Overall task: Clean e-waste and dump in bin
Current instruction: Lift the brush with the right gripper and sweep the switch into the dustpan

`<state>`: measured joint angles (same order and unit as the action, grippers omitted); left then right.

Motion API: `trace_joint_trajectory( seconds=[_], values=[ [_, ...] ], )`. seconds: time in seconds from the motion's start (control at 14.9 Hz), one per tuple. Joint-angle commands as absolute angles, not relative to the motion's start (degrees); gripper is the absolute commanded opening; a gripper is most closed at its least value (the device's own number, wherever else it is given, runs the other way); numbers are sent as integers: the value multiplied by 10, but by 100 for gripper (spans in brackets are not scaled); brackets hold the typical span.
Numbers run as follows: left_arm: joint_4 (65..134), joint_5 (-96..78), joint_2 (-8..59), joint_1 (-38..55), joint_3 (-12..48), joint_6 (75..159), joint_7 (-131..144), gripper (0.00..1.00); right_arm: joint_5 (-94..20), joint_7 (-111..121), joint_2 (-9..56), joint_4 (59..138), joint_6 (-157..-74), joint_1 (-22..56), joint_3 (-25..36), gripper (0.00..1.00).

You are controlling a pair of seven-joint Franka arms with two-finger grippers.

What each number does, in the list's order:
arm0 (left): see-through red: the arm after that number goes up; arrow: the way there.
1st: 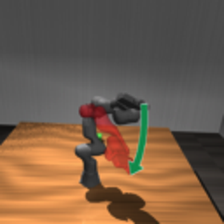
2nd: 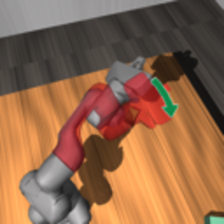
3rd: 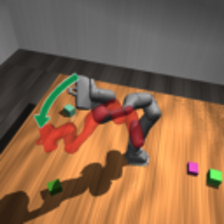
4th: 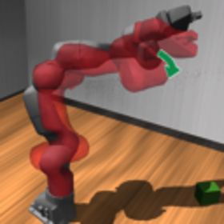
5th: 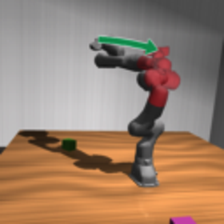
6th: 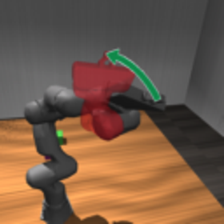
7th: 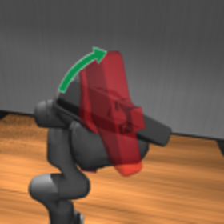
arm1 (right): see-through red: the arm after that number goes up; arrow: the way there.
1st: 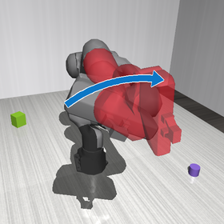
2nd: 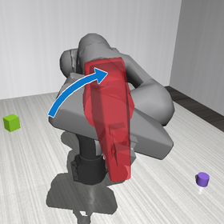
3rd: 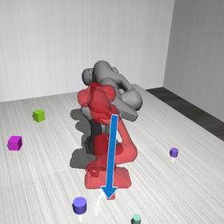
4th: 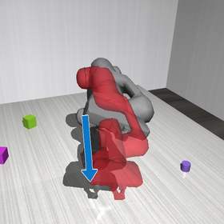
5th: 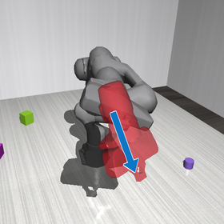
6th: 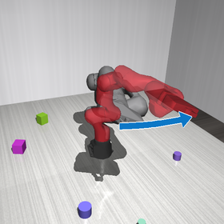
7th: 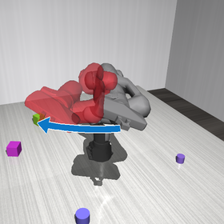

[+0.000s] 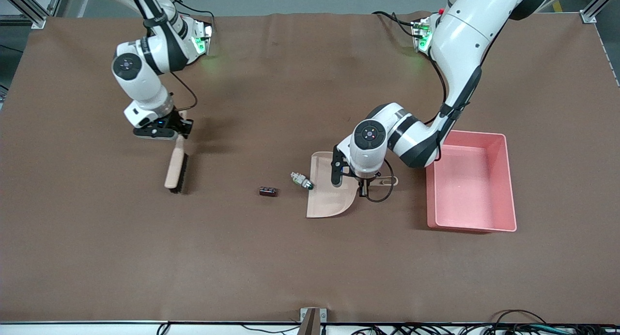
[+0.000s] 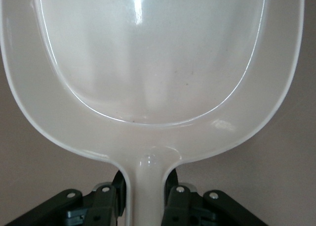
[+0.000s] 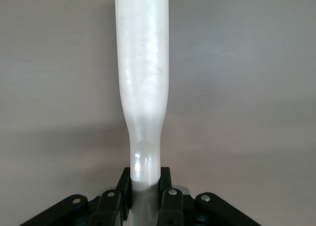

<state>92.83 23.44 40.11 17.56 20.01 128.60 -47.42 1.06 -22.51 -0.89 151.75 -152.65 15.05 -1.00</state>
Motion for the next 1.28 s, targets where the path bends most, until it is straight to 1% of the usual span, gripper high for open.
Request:
trace_joint_trajectory(
  seconds=[0.0, 0.13, 0.34, 0.47, 0.61, 0.87, 1.21],
  values=[
    [910, 241, 415, 185, 199, 1276, -475, 0, -64, -254, 50, 1421, -1460, 207, -5, 0],
    [910, 239, 415, 185, 199, 1276, -474, 0, -76, -284, 86, 1370, -1437, 230, -6, 0],
    [910, 238, 416, 185, 199, 1276, -474, 0, -74, -360, 144, 1306, -1441, 291, -4, 0],
    [910, 237, 415, 186, 199, 1276, -473, 0, -72, -387, 176, 1278, -1441, 316, -4, 0],
    [910, 237, 415, 186, 199, 1275, -468, 0, -71, -403, 196, 1253, -1439, 335, -4, 0],
    [910, 237, 415, 186, 199, 1275, -454, 0, -71, -420, 223, 1216, -1435, 342, -4, 0],
    [910, 236, 415, 186, 199, 1275, -453, 0, -70, -425, 261, 1170, -1430, 371, -5, 0]
  ],
)
